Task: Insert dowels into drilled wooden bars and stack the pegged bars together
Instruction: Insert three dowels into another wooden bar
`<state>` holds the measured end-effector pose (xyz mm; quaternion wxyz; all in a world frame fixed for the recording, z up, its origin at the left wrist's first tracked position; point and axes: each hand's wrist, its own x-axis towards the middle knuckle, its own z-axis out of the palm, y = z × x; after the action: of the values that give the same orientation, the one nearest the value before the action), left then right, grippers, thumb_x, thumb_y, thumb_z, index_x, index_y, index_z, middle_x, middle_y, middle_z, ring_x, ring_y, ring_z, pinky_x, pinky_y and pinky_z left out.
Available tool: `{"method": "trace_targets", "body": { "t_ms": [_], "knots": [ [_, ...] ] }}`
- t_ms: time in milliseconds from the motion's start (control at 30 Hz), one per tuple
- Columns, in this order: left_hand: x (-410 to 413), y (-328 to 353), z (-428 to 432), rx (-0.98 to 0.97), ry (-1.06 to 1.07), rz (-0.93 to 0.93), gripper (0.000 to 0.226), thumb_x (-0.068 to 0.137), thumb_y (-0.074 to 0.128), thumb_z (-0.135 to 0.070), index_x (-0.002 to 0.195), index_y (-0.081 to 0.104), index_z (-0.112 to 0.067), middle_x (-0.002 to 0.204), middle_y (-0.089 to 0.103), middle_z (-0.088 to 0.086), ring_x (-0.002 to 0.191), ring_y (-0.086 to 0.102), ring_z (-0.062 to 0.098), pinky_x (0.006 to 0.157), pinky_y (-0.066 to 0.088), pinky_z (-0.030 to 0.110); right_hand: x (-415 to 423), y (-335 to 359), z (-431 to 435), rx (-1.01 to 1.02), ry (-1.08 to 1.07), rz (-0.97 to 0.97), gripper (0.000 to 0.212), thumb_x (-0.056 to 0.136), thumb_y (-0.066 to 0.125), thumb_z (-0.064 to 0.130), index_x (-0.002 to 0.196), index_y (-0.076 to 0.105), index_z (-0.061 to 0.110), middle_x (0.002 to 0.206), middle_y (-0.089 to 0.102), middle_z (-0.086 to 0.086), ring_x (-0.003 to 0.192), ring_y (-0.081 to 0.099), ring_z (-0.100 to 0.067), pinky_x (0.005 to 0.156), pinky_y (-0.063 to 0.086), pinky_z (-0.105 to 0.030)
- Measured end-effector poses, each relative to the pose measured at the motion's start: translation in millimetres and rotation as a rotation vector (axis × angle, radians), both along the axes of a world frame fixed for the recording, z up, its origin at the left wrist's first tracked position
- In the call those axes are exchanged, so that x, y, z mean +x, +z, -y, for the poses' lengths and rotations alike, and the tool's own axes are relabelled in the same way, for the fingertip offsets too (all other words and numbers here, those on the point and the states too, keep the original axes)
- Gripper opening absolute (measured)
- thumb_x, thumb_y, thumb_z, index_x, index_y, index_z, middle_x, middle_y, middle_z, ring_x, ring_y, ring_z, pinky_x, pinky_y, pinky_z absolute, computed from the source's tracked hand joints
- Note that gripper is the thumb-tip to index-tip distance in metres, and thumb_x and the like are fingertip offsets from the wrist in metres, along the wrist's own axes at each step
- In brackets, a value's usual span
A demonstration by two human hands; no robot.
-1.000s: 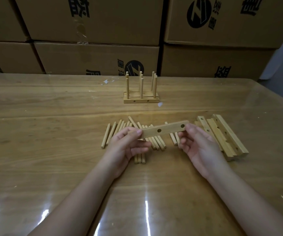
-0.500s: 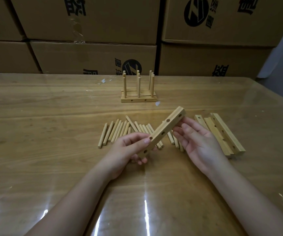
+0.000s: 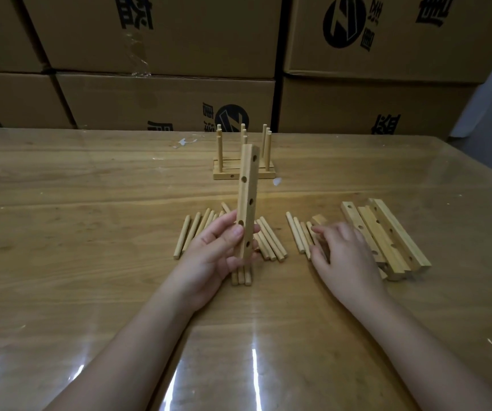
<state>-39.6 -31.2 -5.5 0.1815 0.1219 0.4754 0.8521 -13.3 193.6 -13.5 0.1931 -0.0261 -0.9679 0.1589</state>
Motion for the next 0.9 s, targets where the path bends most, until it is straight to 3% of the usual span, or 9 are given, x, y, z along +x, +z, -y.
{"method": "trace_targets", "body": {
  "t_ms": [300, 500, 633, 767, 900],
  "knots": [
    [0.8, 2.1, 1.5, 0.01, -0.015, 0.027, 0.037, 0.073, 0.072, -0.02, 0.11, 0.071, -0.016, 0.109, 0.07, 0.011, 0.09, 0.07, 0.02, 0.072, 0.056, 0.029, 0.2, 5.3, 0.5, 0.059, 0.019, 0.062, 0.04, 0.092, 0.05, 0.034, 0.13, 0.051, 0.021, 0.12, 0.057, 0.003, 0.112, 0.05, -0.015, 0.097, 0.036, -0.031],
    [-0.3, 3.1, -1.0, 0.039, 0.01, 0.041, 0.045, 0.074, 0.071, -0.02, 0.118, 0.063, -0.012, 0.108, 0.07, 0.012, 0.091, 0.07, 0.022, 0.072, 0.057, 0.031, -2.2, 7.5, 1.2, 0.006, 0.076, 0.067, 0.037, 0.09, 0.054, 0.036, 0.125, 0.054, 0.025, 0.093, 0.052, 0.013, 0.092, 0.047, -0.008, 0.088, 0.036, -0.028],
    [0.4, 3.1, -0.3, 0.05, 0.006, 0.045, 0.038, 0.072, 0.073, -0.019, 0.11, 0.07, -0.017, 0.107, 0.07, 0.013, 0.09, 0.07, 0.022, 0.072, 0.057, 0.031, 0.6, 4.3, -0.9, 0.014, 0.072, 0.036, 0.027, 0.091, 0.053, 0.032, 0.115, 0.062, 0.023, 0.094, 0.056, 0.01, 0.092, 0.05, -0.009, 0.086, 0.038, -0.028],
    [-0.1, 3.4, -2.0, 0.043, 0.027, 0.052, 0.051, 0.07, 0.073, -0.015, 0.119, 0.059, -0.012, 0.106, 0.071, 0.015, 0.09, 0.07, 0.024, 0.072, 0.057, 0.031, -0.1, 4.5, -2.6, -0.118, 0.059, -0.042, 0.021, 0.09, 0.054, 0.026, 0.105, 0.064, 0.017, 0.089, 0.049, 0.012, 0.086, 0.046, -0.007, 0.075, 0.038, -0.023],
    [1.0, 1.6, -3.1, 0.038, 0.032, 0.033, 0.046, 0.07, 0.07, -0.007, 0.114, 0.059, -0.013, 0.103, 0.071, 0.016, 0.094, 0.069, 0.025, 0.073, 0.057, 0.032, -0.8, 6.3, 0.2, -0.15, 0.113, -0.092, 0.018, 0.089, 0.056, 0.02, 0.105, 0.063, 0.014, 0.098, 0.05, 0.01, 0.093, 0.048, -0.008, 0.08, 0.04, -0.023]
  ]
}}
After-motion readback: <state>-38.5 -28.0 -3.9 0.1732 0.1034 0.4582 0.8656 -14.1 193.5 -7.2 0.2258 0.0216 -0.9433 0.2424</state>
